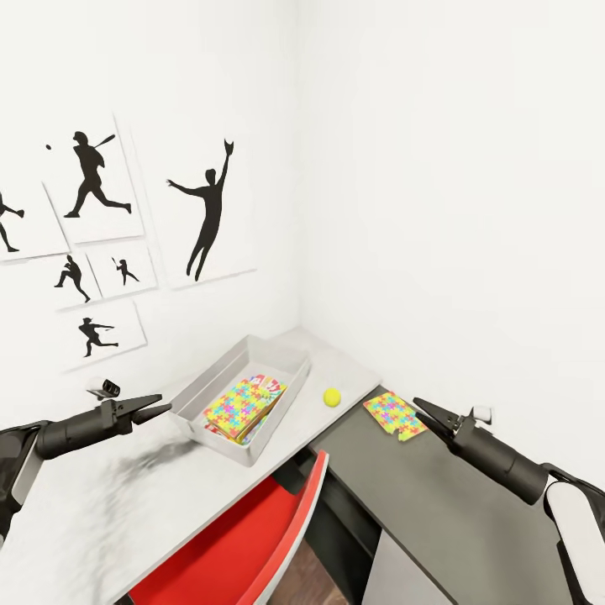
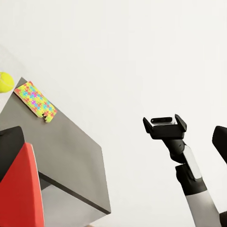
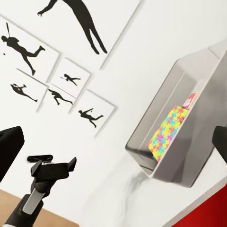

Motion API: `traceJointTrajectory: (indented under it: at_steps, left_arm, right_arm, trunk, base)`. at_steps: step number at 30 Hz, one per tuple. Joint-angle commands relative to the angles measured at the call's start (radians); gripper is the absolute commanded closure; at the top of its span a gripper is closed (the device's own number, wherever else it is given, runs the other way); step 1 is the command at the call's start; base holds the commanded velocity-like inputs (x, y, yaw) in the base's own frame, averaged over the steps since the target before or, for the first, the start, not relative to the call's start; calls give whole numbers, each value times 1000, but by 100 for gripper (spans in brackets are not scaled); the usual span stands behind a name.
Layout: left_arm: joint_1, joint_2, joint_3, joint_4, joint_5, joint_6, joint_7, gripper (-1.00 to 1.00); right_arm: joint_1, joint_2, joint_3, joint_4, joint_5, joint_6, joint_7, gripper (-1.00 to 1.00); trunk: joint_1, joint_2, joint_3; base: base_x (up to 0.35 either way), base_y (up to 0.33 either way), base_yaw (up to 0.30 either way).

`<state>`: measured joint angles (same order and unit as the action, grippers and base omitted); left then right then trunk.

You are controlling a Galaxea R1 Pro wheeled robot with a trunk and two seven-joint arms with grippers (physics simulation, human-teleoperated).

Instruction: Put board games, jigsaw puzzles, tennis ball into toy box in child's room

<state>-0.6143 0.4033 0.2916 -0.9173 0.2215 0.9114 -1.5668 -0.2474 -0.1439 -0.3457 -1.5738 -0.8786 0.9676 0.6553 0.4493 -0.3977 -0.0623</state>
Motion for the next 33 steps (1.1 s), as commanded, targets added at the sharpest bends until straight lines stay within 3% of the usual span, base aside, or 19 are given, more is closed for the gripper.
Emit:
traceJointTrajectory:
  at_steps: [1,33]
  left_arm:
    - [-1,0,0,0,-1,11,-4,-100]
    - [-1,0,0,0,-1,-6,-4,-100]
  right_arm:
    - [-1,0,-1,0,3,1,4,-100]
    - [-1,0,-3,5,3,-8,11,-100]
  trunk:
    - [1,-2,-2]
    - [1,-2,30]
  base:
    - [0,-18,-34]
    - [0,-10,-198]
